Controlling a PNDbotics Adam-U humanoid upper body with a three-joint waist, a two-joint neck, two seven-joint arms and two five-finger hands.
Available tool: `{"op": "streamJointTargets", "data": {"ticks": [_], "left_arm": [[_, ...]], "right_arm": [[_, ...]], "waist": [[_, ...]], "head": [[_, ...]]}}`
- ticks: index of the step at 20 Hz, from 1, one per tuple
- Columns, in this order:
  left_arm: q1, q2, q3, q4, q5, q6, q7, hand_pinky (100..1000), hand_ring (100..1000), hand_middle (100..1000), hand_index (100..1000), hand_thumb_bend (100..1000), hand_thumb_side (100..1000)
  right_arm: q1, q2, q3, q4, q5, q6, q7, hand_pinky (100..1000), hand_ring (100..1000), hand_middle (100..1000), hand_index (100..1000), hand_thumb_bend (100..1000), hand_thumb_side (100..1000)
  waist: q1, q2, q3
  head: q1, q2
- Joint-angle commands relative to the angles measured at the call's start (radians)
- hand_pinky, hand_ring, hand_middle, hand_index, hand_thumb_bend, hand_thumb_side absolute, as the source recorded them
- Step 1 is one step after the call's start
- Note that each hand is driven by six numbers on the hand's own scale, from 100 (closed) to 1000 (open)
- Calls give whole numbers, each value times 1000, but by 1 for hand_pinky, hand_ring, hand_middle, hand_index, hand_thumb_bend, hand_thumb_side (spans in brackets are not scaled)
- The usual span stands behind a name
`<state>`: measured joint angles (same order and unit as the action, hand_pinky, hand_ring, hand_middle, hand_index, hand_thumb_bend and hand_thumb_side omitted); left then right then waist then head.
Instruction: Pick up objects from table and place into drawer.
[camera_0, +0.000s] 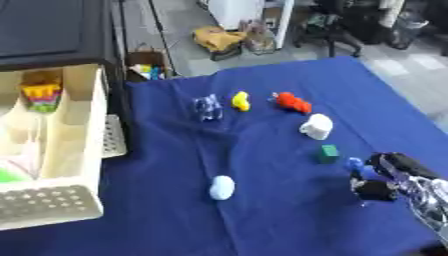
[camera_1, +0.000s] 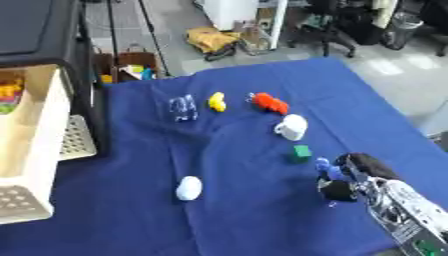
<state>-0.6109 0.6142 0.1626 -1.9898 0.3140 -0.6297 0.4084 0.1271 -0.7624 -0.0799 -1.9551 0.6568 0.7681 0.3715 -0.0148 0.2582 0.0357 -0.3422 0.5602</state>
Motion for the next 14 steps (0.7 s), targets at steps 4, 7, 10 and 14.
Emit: {"op": "streamJointTargets", "data": {"ticks": [4,7,10,14], "left_arm": [[-17,18,2,-10,4,0,-6,350,401,446,665,171,965],[-17,19,2,-10,5,0,-7,351,401,446,665,171,965],[-17,20,1,-10,5,0,-7,351,402,446,665,172,965],[-15,22,1,-10,6,1,-8,351,401,446,665,172,966]], "right_arm": [[-13,-56,-7,-44,15,1,-23,828,835,525,696,100,474],[-27,-73,-7,-45,27,-20,-42,828,834,517,689,100,497],[-47,-98,-9,-45,46,-53,-62,828,835,511,681,100,511],[-80,-145,-14,-45,69,-101,-85,830,839,506,671,100,542]], "waist": [[-4,-18,-3],[-6,-20,-4],[-8,-22,-6],[-13,-24,-9]], "head": [[4,-10],[15,-8],[33,-5],[47,2]]}}
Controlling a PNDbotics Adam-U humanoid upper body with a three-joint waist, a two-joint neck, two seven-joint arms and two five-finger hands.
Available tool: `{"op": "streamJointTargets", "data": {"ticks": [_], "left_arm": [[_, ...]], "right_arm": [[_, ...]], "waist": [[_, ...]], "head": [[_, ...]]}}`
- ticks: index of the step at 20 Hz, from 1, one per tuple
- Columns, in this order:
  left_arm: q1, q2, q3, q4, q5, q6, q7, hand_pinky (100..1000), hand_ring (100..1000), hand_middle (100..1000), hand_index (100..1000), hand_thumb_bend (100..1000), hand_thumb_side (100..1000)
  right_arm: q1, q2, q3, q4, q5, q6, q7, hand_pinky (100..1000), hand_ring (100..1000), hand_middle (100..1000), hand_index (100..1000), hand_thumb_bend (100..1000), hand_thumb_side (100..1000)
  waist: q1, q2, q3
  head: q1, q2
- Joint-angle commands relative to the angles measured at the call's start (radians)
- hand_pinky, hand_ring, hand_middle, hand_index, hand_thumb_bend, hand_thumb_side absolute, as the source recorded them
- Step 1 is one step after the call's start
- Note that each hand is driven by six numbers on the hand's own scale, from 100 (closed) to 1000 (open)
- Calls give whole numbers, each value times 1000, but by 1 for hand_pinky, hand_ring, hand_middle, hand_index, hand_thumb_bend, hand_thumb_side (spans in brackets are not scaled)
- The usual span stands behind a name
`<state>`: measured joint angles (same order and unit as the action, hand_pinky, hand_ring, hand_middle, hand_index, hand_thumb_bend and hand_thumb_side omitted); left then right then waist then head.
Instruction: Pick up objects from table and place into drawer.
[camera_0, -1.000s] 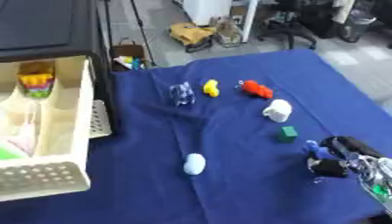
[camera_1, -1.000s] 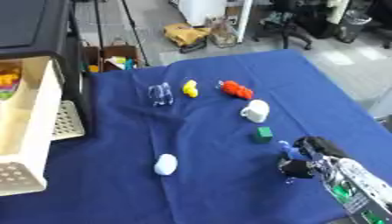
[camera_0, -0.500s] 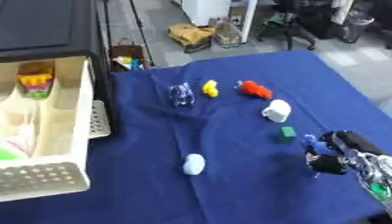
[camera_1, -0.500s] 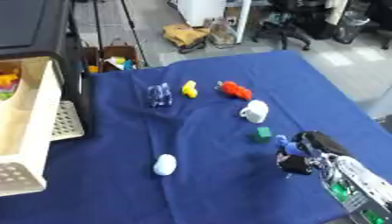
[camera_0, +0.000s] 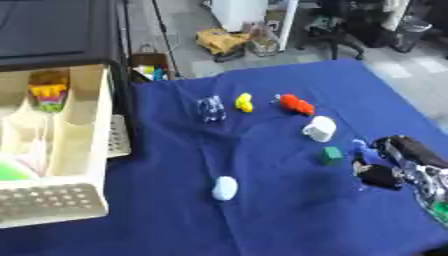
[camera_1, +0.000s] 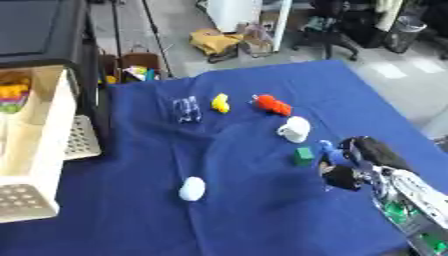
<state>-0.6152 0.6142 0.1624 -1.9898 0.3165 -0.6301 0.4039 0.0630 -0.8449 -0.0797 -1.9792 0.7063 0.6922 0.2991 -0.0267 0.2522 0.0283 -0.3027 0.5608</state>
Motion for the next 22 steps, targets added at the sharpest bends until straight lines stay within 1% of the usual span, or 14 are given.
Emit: {"op": "streamJointTargets", "data": {"ticks": [1,7,12,17,22], "left_arm": [[-11,22,1,-10,4,2,-3,351,401,445,665,172,966],[-10,24,-1,-10,4,3,-4,352,401,445,665,173,966],[-9,23,-4,-10,7,5,-6,352,401,445,665,172,965],[-10,21,-7,-10,12,6,-10,351,401,444,666,173,964],[-14,17,-12,-10,21,8,-17,351,401,444,666,173,964]], "right_arm": [[-24,-72,-17,-21,24,-35,-18,831,840,505,671,100,547],[-83,-149,-33,-21,51,-98,-48,835,848,510,670,100,584],[-178,-223,-35,-21,42,-144,-68,833,847,512,669,100,590],[-302,-278,-7,-21,3,-189,-55,827,844,509,664,100,587],[-434,-297,31,-21,-27,-217,-20,825,841,507,662,100,588]], "waist": [[-2,-18,-2],[-9,-20,-5],[-12,-24,1],[-12,-31,18],[-12,-37,34]], "head": [[8,2],[9,9],[25,16],[64,15],[116,10]]}}
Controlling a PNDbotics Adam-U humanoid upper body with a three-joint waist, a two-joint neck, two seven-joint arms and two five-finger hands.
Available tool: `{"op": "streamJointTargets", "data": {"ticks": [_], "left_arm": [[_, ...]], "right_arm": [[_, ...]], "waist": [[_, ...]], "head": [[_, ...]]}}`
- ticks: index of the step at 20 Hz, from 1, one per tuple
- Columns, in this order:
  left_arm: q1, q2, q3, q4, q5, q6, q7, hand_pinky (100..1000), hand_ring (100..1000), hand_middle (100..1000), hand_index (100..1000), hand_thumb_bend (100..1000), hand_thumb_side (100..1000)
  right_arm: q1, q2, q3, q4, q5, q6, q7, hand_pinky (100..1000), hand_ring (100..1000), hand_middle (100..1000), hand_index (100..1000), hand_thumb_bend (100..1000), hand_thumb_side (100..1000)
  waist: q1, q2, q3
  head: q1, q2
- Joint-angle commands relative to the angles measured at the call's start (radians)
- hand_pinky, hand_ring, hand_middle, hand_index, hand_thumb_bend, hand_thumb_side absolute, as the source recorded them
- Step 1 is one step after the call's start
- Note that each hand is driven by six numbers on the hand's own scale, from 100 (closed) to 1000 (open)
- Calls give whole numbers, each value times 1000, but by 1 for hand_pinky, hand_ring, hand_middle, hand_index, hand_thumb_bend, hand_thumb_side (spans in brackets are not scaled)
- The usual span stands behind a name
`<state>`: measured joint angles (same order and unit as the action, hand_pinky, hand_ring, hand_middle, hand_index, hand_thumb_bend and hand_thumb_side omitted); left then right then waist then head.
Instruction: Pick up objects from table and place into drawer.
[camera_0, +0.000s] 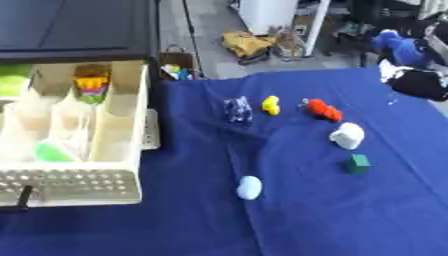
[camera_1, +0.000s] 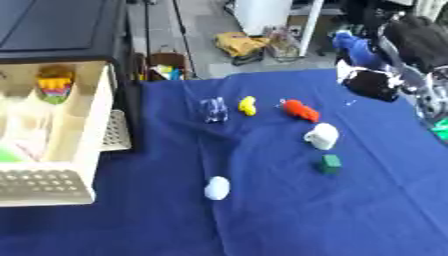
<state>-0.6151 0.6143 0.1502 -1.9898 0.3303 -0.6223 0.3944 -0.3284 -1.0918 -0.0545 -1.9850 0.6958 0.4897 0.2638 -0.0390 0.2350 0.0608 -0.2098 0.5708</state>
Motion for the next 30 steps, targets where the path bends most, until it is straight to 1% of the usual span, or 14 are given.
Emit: {"op": "streamJointTargets", "data": {"ticks": [1,5,9,16,25,30], "left_arm": [[-14,16,0,-10,8,1,-9,352,401,444,666,173,964],[-18,12,-3,-10,15,3,-14,352,401,444,666,173,964],[-20,10,-4,-10,21,5,-19,352,402,444,666,173,963],[-22,6,-8,-10,30,9,-25,353,402,444,667,172,964],[-26,-2,-14,-10,41,14,-33,354,403,444,667,174,965],[-29,-9,-18,-10,47,18,-37,354,403,444,667,172,967]], "right_arm": [[-63,-49,12,-15,-20,-18,23,825,841,506,661,100,588],[-179,-26,54,-15,-37,-39,63,824,836,500,656,100,586],[-275,13,92,-15,-40,-44,109,823,833,495,653,100,585],[-455,108,161,-15,-20,-53,190,822,830,490,649,100,586],[-640,251,255,-15,28,-40,305,822,827,484,644,100,592],[-714,329,291,-15,42,-26,357,821,824,480,642,100,596]], "waist": [[0,-20,3],[-2,-25,14],[-2,-29,24],[-5,-37,37],[-12,-47,61],[-18,-47,73]], "head": [[30,-1],[68,-7],[90,-8],[123,-11],[153,6],[153,9]]}}
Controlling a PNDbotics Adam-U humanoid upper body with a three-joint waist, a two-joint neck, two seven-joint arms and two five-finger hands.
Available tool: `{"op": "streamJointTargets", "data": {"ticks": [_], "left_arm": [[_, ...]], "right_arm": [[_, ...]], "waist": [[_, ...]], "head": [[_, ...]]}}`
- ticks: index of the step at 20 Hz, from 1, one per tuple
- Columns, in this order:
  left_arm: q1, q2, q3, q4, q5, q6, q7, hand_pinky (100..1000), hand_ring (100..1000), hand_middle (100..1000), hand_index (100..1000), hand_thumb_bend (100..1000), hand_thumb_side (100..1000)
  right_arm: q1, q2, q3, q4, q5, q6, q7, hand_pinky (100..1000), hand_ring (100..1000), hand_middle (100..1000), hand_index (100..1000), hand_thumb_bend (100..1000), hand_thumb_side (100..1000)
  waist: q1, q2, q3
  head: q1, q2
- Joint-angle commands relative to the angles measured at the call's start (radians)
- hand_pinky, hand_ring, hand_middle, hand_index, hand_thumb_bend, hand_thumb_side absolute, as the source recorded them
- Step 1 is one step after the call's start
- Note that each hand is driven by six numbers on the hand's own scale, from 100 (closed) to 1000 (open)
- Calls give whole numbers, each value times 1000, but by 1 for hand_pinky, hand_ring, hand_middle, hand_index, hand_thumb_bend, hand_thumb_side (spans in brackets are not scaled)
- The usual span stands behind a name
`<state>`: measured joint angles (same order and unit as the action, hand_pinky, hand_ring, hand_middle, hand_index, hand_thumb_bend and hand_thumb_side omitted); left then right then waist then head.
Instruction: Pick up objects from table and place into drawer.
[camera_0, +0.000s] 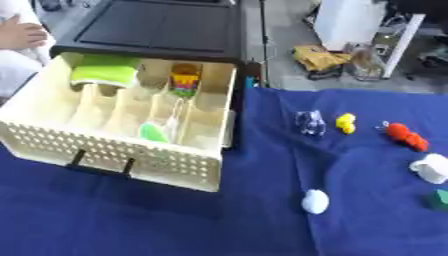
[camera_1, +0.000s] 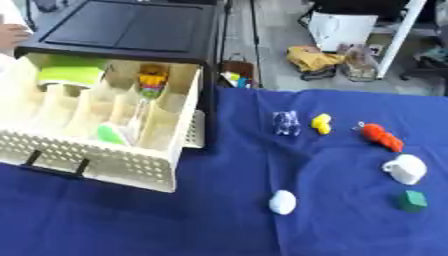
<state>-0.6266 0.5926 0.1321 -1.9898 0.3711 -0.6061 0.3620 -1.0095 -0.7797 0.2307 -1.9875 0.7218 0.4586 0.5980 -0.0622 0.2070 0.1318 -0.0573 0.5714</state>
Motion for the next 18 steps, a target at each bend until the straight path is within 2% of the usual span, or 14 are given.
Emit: {"op": "streamJointTargets", "data": {"ticks": [1,8,18], "left_arm": [[-19,12,0,-10,7,3,-6,354,403,444,667,172,967],[-25,4,-4,-10,16,7,-11,356,404,444,667,173,968],[-38,-4,-9,-10,28,10,-18,357,404,443,667,172,971]], "right_arm": [[-43,30,12,-13,19,9,32,821,824,480,642,100,597],[-103,127,59,37,30,25,74,821,819,471,637,100,599],[-172,242,123,176,27,5,105,824,819,467,637,100,605]], "waist": [[4,-18,3],[1,-22,24],[-6,-20,54]], "head": [[0,10],[-10,17],[-34,34]]}}
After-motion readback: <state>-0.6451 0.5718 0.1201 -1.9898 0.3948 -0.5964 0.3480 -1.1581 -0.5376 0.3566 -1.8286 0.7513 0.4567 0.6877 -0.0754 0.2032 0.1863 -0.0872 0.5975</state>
